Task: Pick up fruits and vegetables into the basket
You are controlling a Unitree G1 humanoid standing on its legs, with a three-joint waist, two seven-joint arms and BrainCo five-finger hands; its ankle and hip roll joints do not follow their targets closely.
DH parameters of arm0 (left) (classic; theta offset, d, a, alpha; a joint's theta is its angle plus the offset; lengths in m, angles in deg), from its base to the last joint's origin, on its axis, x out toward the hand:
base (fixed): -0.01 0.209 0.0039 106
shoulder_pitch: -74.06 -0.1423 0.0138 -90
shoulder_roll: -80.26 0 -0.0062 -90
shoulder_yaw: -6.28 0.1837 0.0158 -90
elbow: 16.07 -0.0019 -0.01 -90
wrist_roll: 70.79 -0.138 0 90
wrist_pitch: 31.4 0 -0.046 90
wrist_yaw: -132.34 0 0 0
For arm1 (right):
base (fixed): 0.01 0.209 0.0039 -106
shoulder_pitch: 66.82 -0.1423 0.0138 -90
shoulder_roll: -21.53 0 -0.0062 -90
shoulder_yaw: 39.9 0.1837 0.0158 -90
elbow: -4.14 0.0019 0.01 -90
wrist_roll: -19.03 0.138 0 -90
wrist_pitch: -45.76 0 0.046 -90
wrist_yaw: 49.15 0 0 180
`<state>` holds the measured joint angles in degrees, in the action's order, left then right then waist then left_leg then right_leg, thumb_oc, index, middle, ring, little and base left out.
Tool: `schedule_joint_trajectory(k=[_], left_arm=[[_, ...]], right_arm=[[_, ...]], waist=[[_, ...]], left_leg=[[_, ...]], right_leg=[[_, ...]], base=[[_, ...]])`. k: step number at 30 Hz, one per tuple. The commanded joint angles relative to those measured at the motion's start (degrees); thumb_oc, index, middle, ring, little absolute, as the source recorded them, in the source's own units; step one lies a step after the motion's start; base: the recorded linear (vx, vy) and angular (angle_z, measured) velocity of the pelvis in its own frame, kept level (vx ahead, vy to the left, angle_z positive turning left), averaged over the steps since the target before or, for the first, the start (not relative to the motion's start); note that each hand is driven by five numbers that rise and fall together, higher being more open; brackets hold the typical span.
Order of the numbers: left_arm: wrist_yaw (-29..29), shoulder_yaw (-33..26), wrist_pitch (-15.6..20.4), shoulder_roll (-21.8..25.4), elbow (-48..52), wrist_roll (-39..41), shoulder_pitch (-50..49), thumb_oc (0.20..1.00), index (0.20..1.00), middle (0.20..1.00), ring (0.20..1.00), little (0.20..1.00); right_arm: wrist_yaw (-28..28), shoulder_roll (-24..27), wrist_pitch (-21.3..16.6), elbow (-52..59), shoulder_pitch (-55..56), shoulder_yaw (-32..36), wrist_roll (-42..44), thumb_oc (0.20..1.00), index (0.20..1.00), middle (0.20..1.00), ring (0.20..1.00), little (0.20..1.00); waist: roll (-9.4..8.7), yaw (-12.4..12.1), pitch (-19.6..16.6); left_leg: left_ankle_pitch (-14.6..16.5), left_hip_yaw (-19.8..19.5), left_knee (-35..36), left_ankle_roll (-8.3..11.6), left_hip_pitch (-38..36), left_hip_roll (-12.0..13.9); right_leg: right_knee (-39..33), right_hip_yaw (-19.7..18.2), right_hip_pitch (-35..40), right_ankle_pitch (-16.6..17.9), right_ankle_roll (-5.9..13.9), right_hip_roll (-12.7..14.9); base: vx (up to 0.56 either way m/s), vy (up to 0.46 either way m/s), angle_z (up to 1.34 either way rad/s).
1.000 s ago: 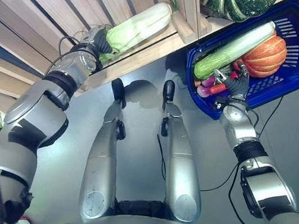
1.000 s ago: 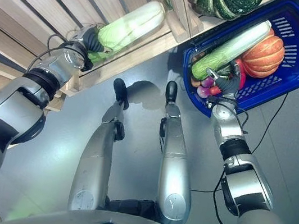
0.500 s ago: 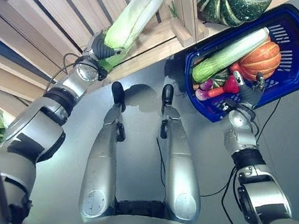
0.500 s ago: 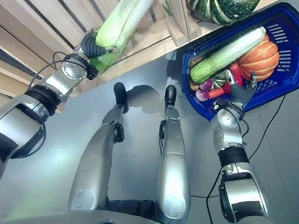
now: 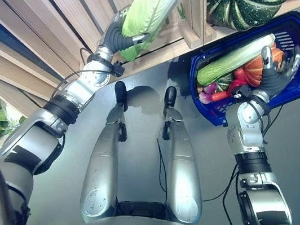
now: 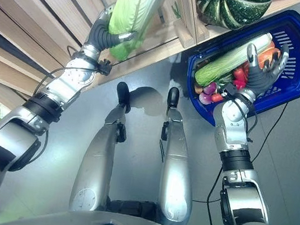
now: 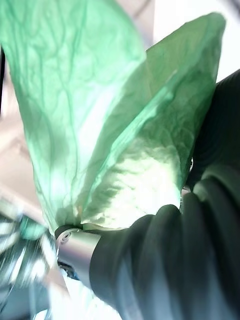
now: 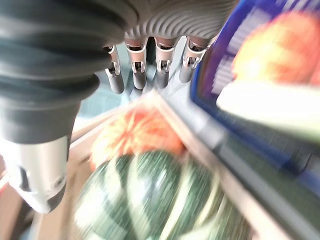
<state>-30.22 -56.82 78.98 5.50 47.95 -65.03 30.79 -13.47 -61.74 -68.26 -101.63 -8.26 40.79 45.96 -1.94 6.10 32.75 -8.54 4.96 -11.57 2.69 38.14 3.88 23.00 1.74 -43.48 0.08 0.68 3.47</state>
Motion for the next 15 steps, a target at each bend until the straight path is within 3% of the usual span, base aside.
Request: schedule_joint_trajectory(k=[1, 5, 11, 15], left_arm=[[-2.94, -2.8, 6.06, -0.04, 7.41, -2.91, 0.23, 0.2, 0.2, 0.2, 0.2, 0.2], [-4.68, -2.35, 5.74, 0.17, 10.36, -4.14, 0.84, 0.2, 0.2, 0.2, 0.2, 0.2], [-10.9, -1.41, 4.27, 1.96, 15.75, -4.08, 1.2, 0.2, 0.2, 0.2, 0.2, 0.2], [-12.63, 0.09, 2.5, 2.8, 16.78, -4.89, 2.07, 0.2, 0.2, 0.2, 0.2, 0.2]], right_arm=[[-10.73, -0.93, -3.68, 8.54, 3.8, 1.4, -0.25, 1.0, 1.0, 1.0, 1.0, 1.0], [-18.32, -1.36, -2.93, 11.35, 4.01, 0.53, 2.82, 1.0, 1.0, 1.0, 1.0, 1.0], [-32.47, -0.76, 2.57, 16.53, 4.61, -2.55, 10.23, 1.0, 1.0, 1.0, 1.0, 1.0], [-36.18, -0.39, 5.7, 18.38, 3.88, -3.72, 13.25, 1.0, 1.0, 1.0, 1.0, 1.0]], waist=[[-0.21, -0.41, -2.95], [-0.2, -0.18, -2.95], [-0.18, -0.19, -2.95], [-0.09, -0.23, -2.95]], left_leg=[[7.34, -1.99, -3.38, 0.08, 0.1, -1.1], [6.63, -1.82, -3.05, 0.09, 0.23, -0.98], [6.62, -1.36, -3.0, 0.21, -0.03, -0.67], [6.0, -1.33, -2.92, 0.29, 0.49, -0.52]], right_leg=[[-3.98, 1.12, 3.56, 0.56, 2.66, -0.76], [-4.16, 1.17, 3.55, 0.85, 2.63, -0.79], [-4.23, 1.33, 4.08, 0.28, 2.6, -0.61], [-4.36, 1.44, 3.74, 0.59, 2.49, -0.56]], base=[[0.0, 0.0, 0.0], [0.0, 0.0, 0.0], [0.0, 0.0, 0.0], [0.0, 0.0, 0.0]])
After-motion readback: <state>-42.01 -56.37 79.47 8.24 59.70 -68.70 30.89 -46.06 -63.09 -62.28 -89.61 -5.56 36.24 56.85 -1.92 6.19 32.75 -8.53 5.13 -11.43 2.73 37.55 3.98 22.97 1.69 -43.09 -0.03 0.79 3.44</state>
